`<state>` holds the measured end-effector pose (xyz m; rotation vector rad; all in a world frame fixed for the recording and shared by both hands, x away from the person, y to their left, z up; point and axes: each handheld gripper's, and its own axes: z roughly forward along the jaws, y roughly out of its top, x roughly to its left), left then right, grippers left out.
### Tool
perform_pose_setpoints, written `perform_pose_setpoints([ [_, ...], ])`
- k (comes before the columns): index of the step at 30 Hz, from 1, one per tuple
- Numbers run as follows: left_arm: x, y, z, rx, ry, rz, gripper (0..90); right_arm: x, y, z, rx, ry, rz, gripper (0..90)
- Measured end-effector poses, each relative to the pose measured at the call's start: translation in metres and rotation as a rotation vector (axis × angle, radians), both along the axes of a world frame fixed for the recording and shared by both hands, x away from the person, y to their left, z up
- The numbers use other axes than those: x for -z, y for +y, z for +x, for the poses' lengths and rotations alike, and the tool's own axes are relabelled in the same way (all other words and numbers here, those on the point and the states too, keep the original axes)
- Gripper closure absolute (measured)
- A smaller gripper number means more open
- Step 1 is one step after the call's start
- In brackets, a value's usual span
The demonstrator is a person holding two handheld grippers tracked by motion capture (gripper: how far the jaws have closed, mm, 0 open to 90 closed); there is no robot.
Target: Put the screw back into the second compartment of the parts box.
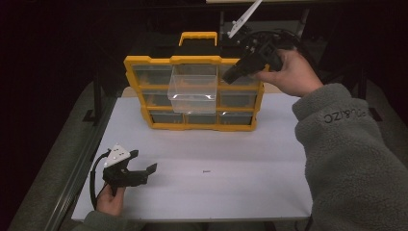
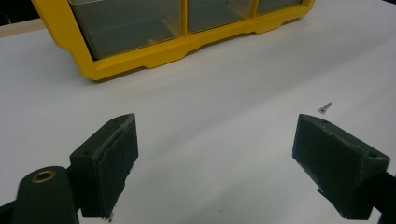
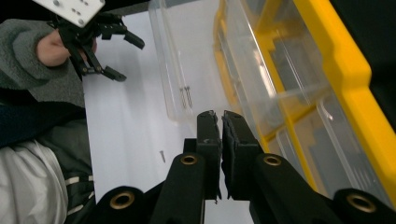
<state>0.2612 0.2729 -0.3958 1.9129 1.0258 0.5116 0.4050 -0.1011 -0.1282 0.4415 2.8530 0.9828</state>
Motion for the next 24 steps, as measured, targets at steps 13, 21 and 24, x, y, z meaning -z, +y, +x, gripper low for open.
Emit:
perform_pose_setpoints([
  [13,0.001,0.0,0.0,0.001,0.009,-0.001,13.9,0.017,0.056,0.017,-0.039,0.016,-0.022,84.6],
  [21,0.0,0.002,0.0,0.007,-0.003,0.006,13.9,0.033,0.075,0.024,-0.044,0.041,-0.053,84.5],
  [24,-0.001,0.002,0.0,0.007,-0.005,0.006,13.9,0.037,0.077,0.026,-0.042,0.049,-0.062,84.2],
])
